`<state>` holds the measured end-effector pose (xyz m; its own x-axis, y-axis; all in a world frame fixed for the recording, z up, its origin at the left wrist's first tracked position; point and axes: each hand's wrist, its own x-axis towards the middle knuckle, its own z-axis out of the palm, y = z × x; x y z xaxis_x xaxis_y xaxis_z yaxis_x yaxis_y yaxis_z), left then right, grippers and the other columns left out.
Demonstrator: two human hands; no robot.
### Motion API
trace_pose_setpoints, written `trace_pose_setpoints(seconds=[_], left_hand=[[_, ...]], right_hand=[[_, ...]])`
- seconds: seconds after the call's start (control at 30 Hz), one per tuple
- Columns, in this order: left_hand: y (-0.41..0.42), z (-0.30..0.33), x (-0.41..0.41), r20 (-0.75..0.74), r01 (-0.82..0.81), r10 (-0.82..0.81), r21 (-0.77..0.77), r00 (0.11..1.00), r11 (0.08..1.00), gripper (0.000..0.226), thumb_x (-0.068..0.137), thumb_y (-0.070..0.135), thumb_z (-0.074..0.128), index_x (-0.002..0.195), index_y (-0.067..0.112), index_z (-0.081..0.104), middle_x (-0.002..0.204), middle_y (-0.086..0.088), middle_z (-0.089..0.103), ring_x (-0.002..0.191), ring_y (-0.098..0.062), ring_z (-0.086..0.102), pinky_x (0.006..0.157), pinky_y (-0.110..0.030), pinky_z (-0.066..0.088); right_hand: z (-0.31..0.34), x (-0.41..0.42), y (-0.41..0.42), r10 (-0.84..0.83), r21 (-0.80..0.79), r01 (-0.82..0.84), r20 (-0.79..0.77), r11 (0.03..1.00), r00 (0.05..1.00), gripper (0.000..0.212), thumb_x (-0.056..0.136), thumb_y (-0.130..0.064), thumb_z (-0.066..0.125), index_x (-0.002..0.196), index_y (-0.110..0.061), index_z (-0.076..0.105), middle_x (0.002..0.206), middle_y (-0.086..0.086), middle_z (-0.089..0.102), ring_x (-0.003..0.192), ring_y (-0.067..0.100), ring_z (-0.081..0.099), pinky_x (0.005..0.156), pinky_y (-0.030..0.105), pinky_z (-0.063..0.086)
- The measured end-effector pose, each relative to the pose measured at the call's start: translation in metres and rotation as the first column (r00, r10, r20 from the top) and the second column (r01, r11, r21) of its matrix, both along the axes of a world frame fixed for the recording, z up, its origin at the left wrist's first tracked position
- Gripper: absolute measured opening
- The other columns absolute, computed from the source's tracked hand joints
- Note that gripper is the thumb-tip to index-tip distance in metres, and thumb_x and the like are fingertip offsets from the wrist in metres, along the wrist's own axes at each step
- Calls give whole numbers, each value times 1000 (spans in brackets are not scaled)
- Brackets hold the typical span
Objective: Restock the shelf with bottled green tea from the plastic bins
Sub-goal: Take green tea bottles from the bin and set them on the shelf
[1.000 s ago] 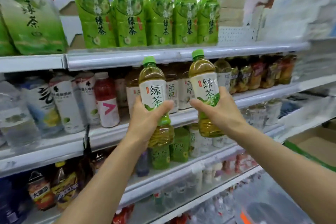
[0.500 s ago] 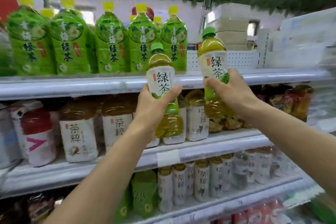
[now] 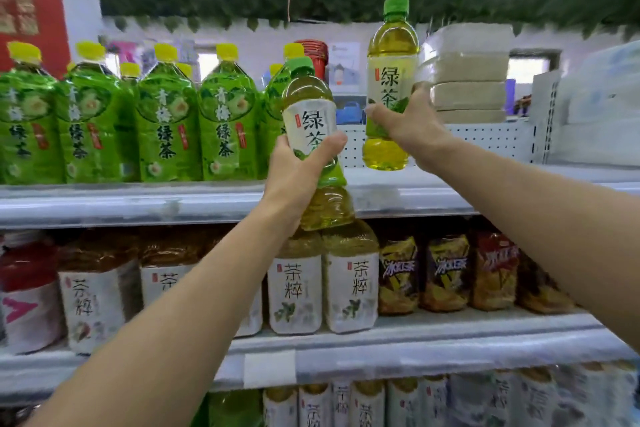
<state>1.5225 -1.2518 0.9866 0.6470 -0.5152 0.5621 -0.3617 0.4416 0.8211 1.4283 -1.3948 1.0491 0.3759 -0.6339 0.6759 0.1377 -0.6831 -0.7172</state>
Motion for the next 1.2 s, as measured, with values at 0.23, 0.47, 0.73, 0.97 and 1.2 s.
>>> trace_pose_setpoints(seconds=[0.23, 0.47, 0.73, 0.97, 1.2], left_hand=[[-24, 2, 13, 31, 10, -11, 15, 999, 1000, 87, 51, 62, 83, 123, 22, 55, 113, -10, 71, 104, -35, 69, 94, -54, 55], [-32, 1, 26, 64, 40, -41, 16, 997, 999, 83, 55, 60, 83, 124, 20, 57, 111, -13, 71, 104, -38, 68, 93, -57, 55], [-34, -4, 33, 72, 70, -70, 0, 995, 998, 80, 59, 59, 83, 125, 21, 58, 112, -12, 72, 106, -41, 67, 94, -59, 53], [-32, -3, 29, 74, 48, -48, 10, 996, 999, 82, 57, 59, 83, 124, 22, 58, 113, -11, 72, 105, -40, 68, 94, -58, 54], [-22, 0, 1, 174, -34, 38, -23, 984, 999, 65, 66, 66, 76, 116, 32, 54, 112, 3, 70, 105, -17, 68, 94, -43, 56]], right_hand=[[-16, 31, -41, 54, 113, -51, -24, 992, 998, 59, 89, -14, 69, 132, -6, 30, 112, 6, 55, 100, 19, 59, 66, 19, 52], [-15, 51, -70, 88, 100, -77, -116, 992, 989, 57, 89, -13, 70, 128, -6, 29, 101, 0, 53, 86, 8, 57, 59, 18, 48], [-10, 76, -96, 209, 196, -174, -174, 965, 962, 66, 88, -10, 69, 138, -7, 26, 120, 11, 56, 86, 10, 58, 64, 23, 48], [-9, 78, -106, 254, 227, -202, -230, 953, 940, 70, 88, -19, 71, 143, -7, 29, 126, 10, 57, 103, 19, 61, 81, 29, 52], [-3, 12, -55, 195, -38, -203, -155, 978, 968, 71, 93, -55, 53, 142, -7, 37, 130, 8, 56, 116, 22, 56, 95, 43, 48]])
